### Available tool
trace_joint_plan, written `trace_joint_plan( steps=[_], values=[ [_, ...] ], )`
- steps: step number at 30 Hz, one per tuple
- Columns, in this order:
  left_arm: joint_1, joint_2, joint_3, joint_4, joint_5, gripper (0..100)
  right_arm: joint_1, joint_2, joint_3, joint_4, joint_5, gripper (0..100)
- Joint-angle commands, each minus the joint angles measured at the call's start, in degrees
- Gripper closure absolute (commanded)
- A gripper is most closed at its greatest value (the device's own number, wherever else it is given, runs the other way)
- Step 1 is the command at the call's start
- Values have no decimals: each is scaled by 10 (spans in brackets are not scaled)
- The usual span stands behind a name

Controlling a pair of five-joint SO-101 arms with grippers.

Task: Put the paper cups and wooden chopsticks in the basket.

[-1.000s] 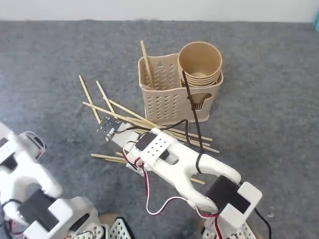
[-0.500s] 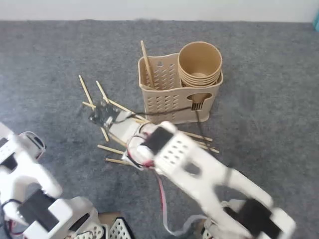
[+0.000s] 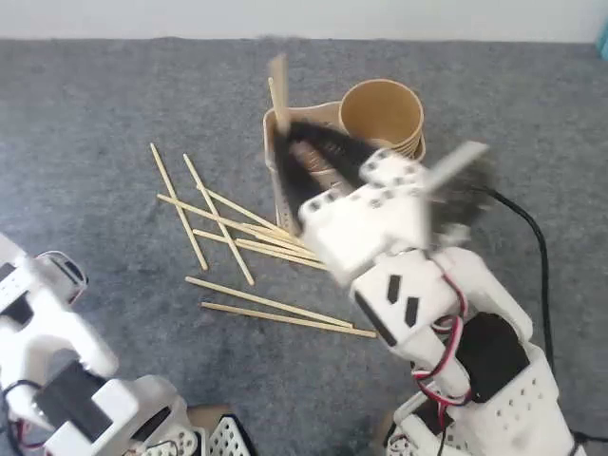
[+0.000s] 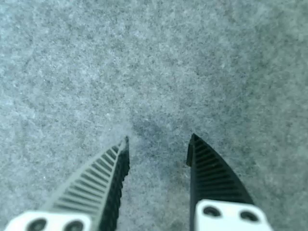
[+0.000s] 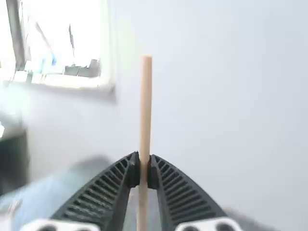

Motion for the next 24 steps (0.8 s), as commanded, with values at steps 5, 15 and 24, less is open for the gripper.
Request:
trace_joint_plan(
  steps=[5,15,24],
  values=[
    [49,-6,-12,-16,4,810,100,-22,155,-350,-52,991],
    [187,-115,29,-107,43,808,172,157,185,-507,-51,991],
    [297,-218,127,-252,43,803,165,298,179,-543,39,987]
  ],
)
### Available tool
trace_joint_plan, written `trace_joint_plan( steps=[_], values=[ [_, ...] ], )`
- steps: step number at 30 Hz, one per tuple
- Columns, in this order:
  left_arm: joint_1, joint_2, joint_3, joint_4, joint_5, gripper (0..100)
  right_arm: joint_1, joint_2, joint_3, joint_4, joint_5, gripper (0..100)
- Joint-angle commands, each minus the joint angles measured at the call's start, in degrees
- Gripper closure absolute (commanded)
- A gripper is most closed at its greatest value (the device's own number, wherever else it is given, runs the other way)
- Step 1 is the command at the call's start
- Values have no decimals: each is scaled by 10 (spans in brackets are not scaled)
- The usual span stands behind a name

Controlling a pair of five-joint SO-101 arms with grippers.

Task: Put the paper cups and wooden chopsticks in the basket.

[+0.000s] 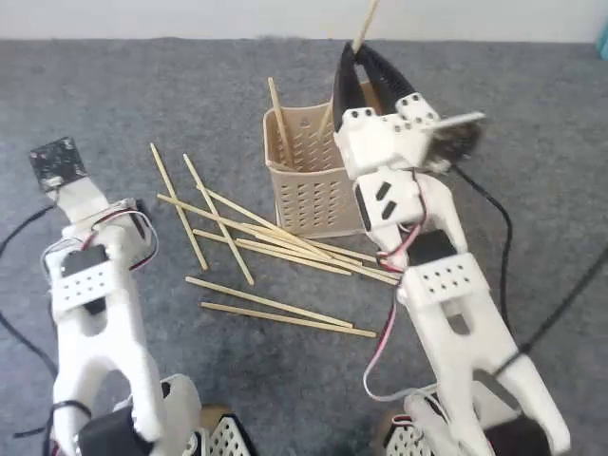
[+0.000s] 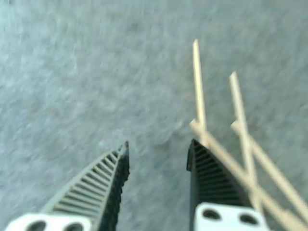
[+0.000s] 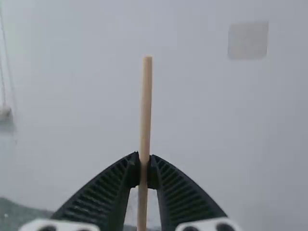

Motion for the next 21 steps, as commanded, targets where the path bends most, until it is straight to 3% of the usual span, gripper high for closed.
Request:
trace_joint_plan(
  steps=[1,7,11,14,21],
  values=[
    [40,-15,-3,-58,5,788,-9,9,-13,-10,42,983],
    [57,105,-91,-69,6,721,-11,7,-11,-9,41,816],
    [58,229,-201,-69,19,721,-9,-58,22,18,32,832],
    [58,318,-296,-41,41,721,-11,-148,46,104,-1,856],
    [57,505,-557,105,69,721,-13,-362,53,389,-74,857]
  ],
)
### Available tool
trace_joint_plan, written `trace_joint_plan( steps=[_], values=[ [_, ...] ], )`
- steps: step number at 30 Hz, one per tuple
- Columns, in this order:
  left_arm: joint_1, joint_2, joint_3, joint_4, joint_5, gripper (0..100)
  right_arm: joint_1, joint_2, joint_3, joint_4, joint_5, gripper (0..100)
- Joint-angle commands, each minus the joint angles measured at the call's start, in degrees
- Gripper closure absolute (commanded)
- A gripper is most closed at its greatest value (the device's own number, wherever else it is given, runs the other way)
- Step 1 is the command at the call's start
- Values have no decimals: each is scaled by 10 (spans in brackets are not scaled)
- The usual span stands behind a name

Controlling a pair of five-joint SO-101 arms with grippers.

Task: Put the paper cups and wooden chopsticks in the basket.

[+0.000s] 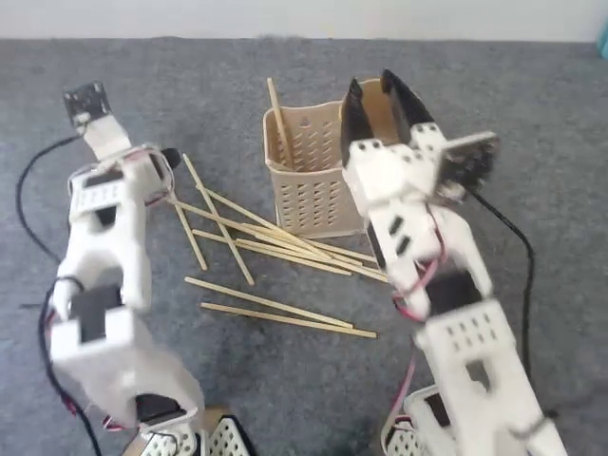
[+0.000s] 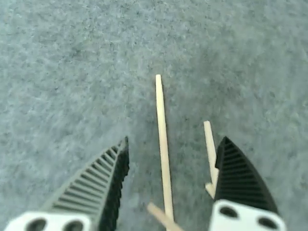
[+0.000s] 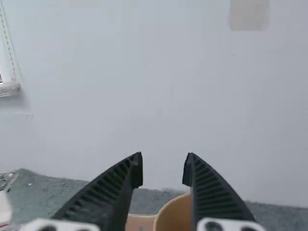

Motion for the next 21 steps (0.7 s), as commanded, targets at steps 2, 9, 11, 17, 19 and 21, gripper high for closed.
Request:
trace_joint_plan(
  steps=[2,9,11,17,19,21],
  values=[
    [5,95,-194,84,15,721,-5,-146,-6,167,-48,857],
    [13,251,-419,203,15,721,-5,-303,-5,328,-58,861],
    [13,290,-480,241,15,725,-5,-341,-5,362,-58,861],
    [14,410,-662,325,12,910,-1,-429,-5,466,-57,861],
    [15,444,-726,358,11,977,-1,-456,-5,498,-57,861],
    [18,475,-789,398,11,990,-1,-484,-5,516,-57,861]
  ],
)
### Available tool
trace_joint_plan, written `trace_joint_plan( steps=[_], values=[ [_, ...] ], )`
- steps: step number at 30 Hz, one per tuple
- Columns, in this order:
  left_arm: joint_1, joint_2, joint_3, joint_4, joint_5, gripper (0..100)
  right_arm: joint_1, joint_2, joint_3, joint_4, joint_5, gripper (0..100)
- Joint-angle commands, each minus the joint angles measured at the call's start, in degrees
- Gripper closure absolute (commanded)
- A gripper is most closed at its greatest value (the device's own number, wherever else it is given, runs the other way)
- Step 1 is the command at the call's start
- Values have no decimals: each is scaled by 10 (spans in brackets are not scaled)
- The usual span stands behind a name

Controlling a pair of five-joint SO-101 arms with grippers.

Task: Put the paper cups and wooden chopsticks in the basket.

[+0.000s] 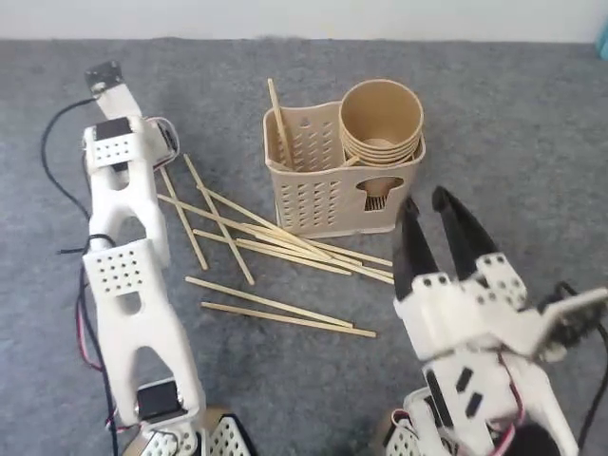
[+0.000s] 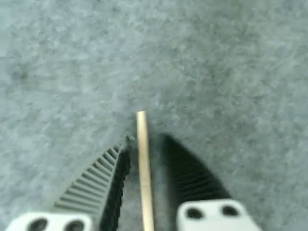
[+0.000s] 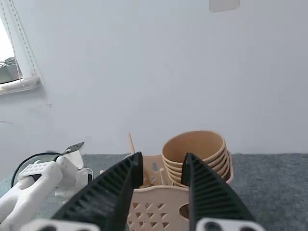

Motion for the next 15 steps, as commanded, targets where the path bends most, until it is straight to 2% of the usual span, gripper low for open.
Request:
trace_joint_plan(
  steps=[1,9,15],
  values=[
    [4,33,-133,77,-1,988,-2,-46,-4,29,-6,861],
    [12,127,-409,259,-15,988,-1,-54,-8,36,-3,861],
    [4,51,-409,305,-15,988,-1,-55,-8,37,-3,861]
  ],
)
